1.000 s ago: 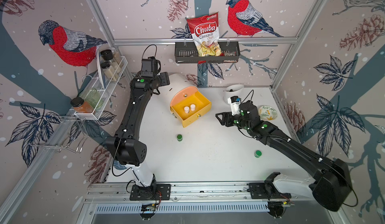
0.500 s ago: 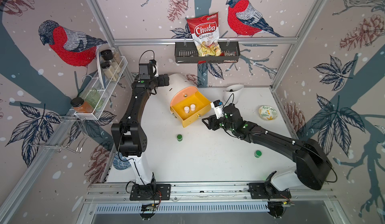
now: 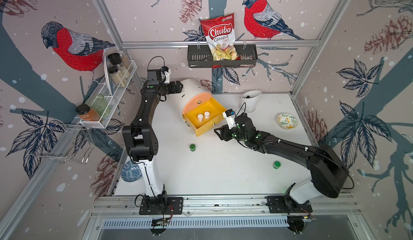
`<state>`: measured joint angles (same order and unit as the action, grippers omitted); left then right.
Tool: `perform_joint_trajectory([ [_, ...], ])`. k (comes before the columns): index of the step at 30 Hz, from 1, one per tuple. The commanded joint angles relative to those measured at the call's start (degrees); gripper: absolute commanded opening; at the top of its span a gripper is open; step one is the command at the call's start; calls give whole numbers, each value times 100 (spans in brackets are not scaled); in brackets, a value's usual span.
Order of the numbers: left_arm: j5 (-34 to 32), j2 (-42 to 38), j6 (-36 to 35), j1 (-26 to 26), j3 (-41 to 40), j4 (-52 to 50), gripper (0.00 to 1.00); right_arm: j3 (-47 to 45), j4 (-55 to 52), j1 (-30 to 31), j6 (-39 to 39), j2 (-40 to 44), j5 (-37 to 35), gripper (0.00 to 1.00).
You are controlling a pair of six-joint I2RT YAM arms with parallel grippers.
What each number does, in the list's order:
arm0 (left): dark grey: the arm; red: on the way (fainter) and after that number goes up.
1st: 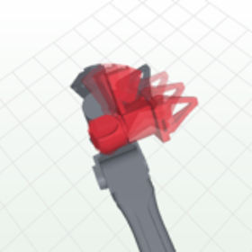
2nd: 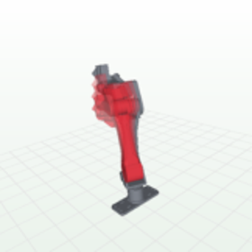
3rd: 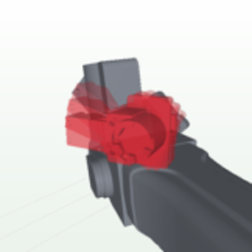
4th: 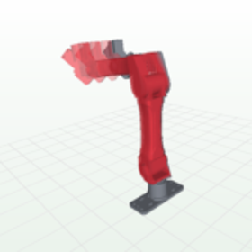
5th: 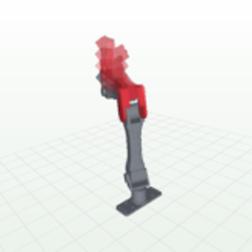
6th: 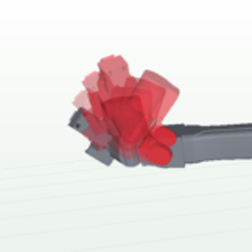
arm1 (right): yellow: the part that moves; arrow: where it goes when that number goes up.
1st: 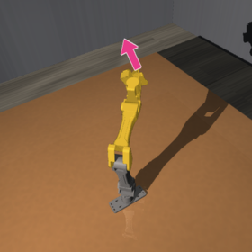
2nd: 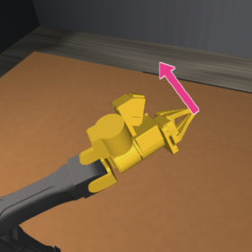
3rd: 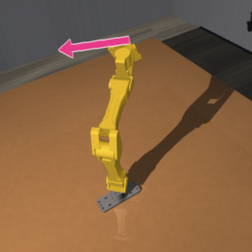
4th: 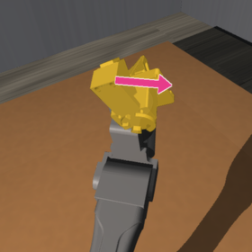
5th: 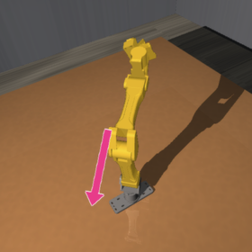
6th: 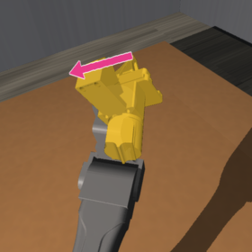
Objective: Put the paint cans in the drawer according to color
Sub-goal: Close the drawer in the storage box.
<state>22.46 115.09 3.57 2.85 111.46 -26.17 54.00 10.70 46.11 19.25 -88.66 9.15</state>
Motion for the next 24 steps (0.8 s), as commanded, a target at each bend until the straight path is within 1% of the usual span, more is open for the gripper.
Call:
perform_joint_trajectory([
  [1,135,64,-66,7,34,128,95,49,249,26,-123,-132,-149,65],
  [5,292,110,-76,13,34,130,95,-2,493,54,-114,-253,-238,65],
  [10,385,77,-35,13,25,138,95,153,552,50,-129,-509,-282,64],
  [17,510,66,14,5,17,131,95,608,344,52,-227,-1012,-169,57],
  [24,509,74,26,5,36,97,94,773,373,47,-372,-1157,-246,50],
])
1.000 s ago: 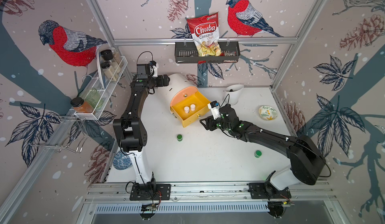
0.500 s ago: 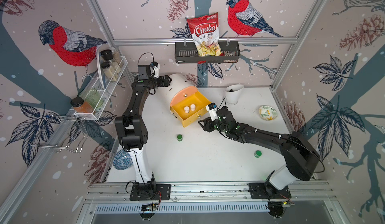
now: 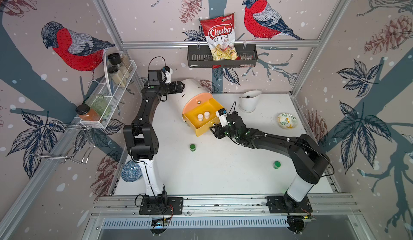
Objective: Put the paint cans in the drawer according to color
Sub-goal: Close the drawer in the storage box.
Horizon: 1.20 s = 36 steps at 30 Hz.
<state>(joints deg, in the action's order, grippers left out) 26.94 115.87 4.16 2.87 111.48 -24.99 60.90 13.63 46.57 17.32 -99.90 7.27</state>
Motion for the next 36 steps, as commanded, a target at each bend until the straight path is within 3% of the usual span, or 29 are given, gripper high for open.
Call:
perform_joint_trajectory([
  [1,80,4,-24,3,42,-30,93,109,81,-8,-194,-55,-73,49],
  [36,107,-56,-91,-432,14,-296,90,1414,-200,-124,-669,-957,-63,43],
])
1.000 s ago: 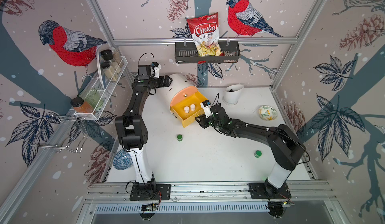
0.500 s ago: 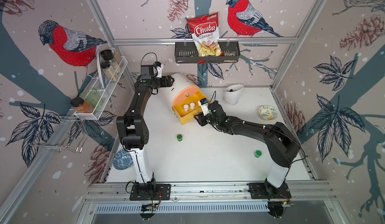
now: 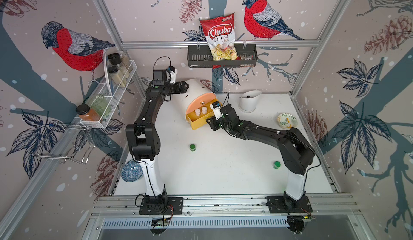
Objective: Put the paint cans in the drawer according to color
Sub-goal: Close the drawer in the storage box.
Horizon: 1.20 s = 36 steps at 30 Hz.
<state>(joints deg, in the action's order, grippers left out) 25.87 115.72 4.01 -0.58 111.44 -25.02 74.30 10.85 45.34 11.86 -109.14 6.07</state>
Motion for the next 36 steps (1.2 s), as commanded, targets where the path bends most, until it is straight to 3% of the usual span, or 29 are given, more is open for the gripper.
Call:
perform_joint_trajectory([
  [1,185,-49,-71,-98,18,-309,91,101,75,-8,-125,-41,63,43],
  [23,244,-145,-67,-354,-95,-315,92,638,-151,-139,-322,-440,89,43],
  [36,272,-500,30,-539,-648,-132,92,814,-164,-201,-327,-606,99,43],
])
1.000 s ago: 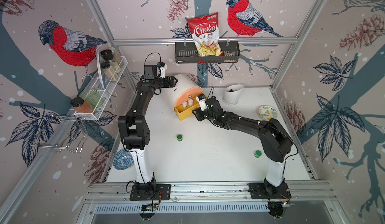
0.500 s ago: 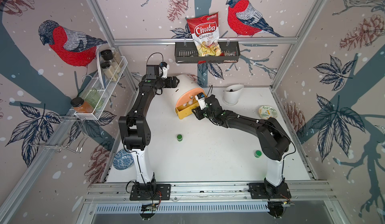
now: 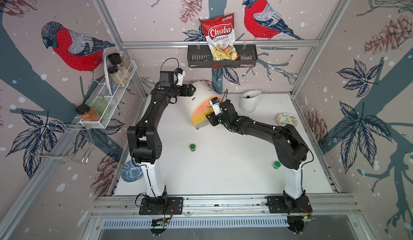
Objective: Put the paint cans in the drawer according to color
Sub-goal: Close the drawer in the storage box, then open the drawer in the storage box.
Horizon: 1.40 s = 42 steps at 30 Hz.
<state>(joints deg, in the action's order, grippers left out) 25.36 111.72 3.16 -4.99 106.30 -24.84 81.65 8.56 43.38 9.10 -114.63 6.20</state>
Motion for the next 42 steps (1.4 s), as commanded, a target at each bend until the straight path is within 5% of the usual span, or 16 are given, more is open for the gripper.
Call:
perform_joint_trajectory([
  [1,316,-139,137,-119,-213,-100,92,93,61,-4,-49,-68,96,43],
  [9,213,-230,308,-116,-282,1,93,-143,125,9,-1,141,113,44],
  [17,57,-35,339,-120,146,-226,95,-1303,748,7,321,896,-22,63],
  [24,49,35,374,-116,180,-241,95,-1825,941,15,596,1099,-56,61],
  [42,192,106,353,-116,308,-276,96,-1287,822,125,986,121,-530,49],
])
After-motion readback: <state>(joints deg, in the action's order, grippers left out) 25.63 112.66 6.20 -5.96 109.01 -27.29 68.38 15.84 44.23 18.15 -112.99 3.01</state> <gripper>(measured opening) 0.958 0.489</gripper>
